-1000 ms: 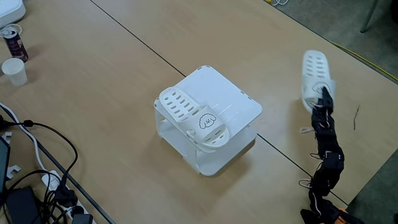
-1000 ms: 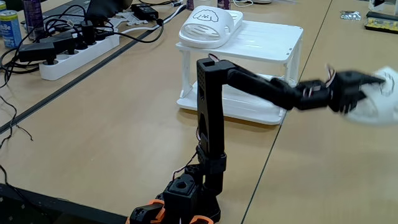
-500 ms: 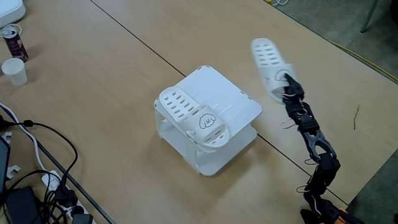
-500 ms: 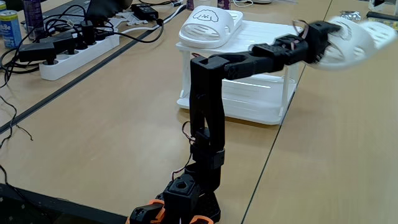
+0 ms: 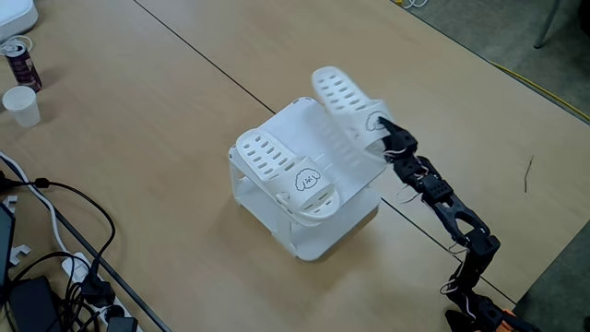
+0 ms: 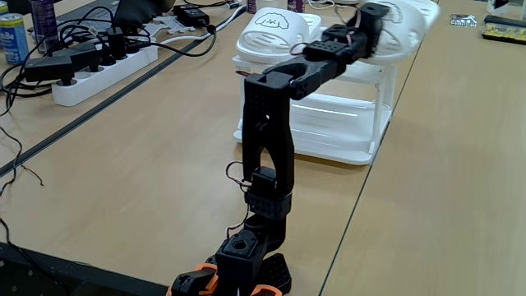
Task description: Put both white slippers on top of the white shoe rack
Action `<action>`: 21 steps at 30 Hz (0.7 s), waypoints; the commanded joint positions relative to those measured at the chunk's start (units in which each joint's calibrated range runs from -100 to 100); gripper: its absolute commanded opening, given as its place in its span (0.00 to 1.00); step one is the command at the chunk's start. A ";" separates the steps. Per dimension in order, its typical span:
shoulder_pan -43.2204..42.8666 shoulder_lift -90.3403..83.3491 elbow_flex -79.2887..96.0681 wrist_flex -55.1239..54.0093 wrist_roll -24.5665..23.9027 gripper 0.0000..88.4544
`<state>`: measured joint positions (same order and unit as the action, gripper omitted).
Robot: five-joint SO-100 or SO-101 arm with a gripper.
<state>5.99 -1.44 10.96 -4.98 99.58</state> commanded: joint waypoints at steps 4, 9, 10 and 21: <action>-4.59 -3.90 -6.04 -0.03 0.42 0.01; -5.91 -2.72 -6.59 -0.03 0.42 0.01; -6.16 -2.72 -6.23 -0.03 0.42 0.01; -6.98 -0.37 -6.14 -0.03 0.42 0.01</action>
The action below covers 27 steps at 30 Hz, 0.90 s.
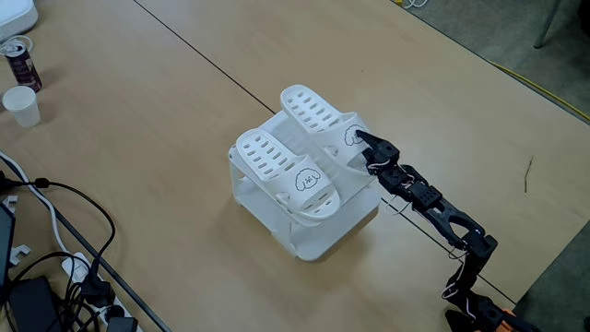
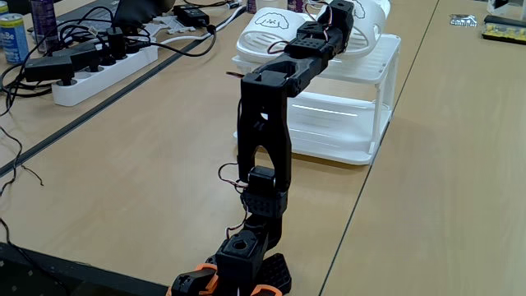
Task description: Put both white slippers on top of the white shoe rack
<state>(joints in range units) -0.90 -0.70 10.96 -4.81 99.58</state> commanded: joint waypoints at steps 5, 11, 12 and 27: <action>-0.09 -0.35 -5.95 -0.20 0.42 0.01; -1.24 -0.18 -5.95 -0.20 0.42 0.01; -1.32 -0.18 -5.86 -0.20 0.42 0.01; -1.65 -0.18 -2.44 -0.37 0.42 0.01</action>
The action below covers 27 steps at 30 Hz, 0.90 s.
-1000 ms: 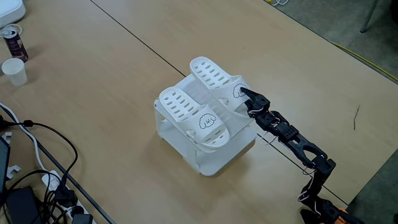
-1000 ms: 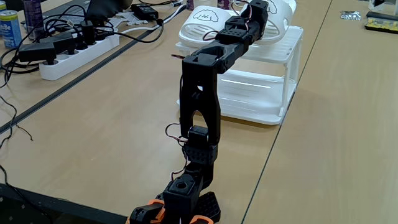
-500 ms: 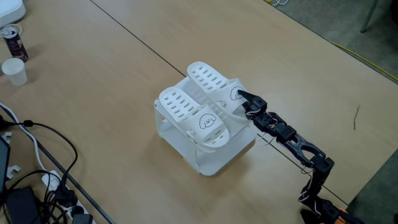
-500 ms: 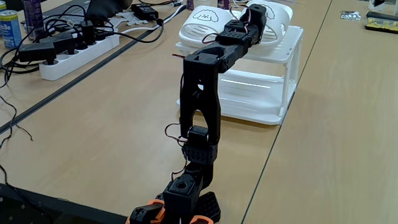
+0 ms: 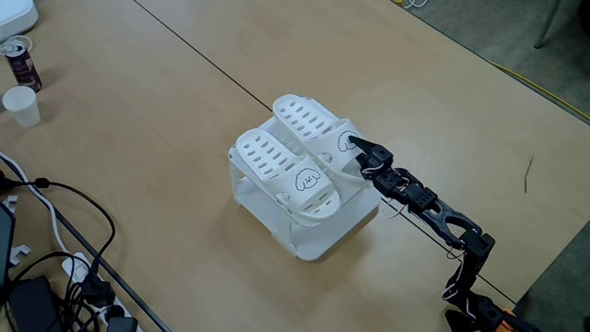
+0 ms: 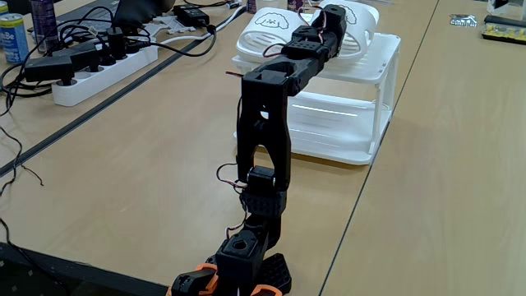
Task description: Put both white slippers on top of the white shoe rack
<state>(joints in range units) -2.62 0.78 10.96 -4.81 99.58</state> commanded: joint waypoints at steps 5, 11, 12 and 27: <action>0.15 -1.67 -2.17 -0.37 0.42 0.14; 0.32 -1.67 -1.80 -0.37 0.42 0.23; 0.32 -1.67 -1.80 -0.37 0.42 0.23; 1.47 -10.25 7.13 -0.37 0.42 0.23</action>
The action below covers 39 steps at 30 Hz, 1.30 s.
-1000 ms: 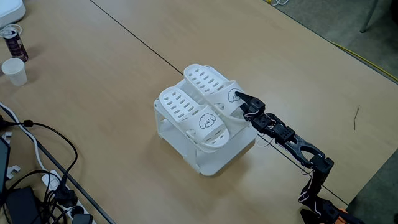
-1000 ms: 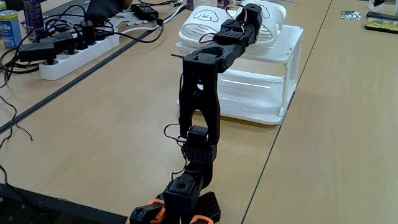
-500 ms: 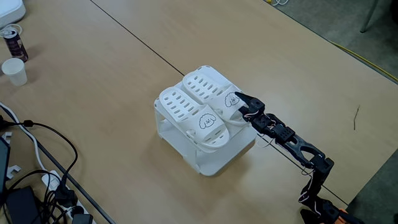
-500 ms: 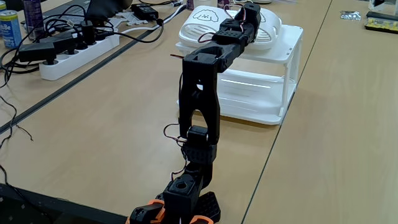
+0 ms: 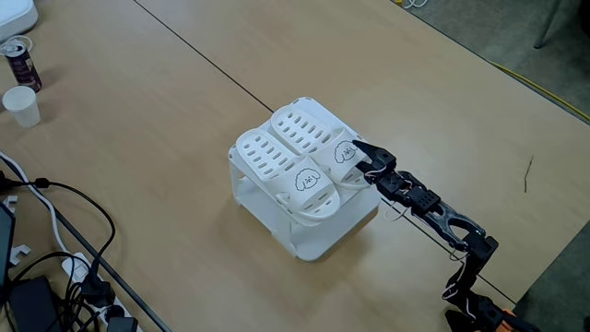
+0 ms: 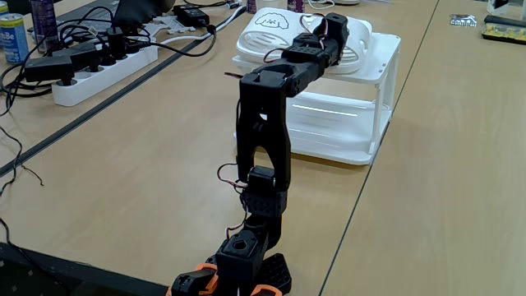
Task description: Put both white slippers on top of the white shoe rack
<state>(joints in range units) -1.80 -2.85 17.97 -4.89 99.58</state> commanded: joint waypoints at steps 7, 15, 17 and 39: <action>0.65 -13.35 6.34 -0.28 0.42 0.22; 0.65 -24.71 18.34 -0.28 0.42 0.22; 0.65 -27.99 21.77 -0.28 0.42 0.22; 0.07 -44.06 47.39 -0.28 0.42 0.01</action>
<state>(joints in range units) -1.72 -45.07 65.59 -4.89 99.58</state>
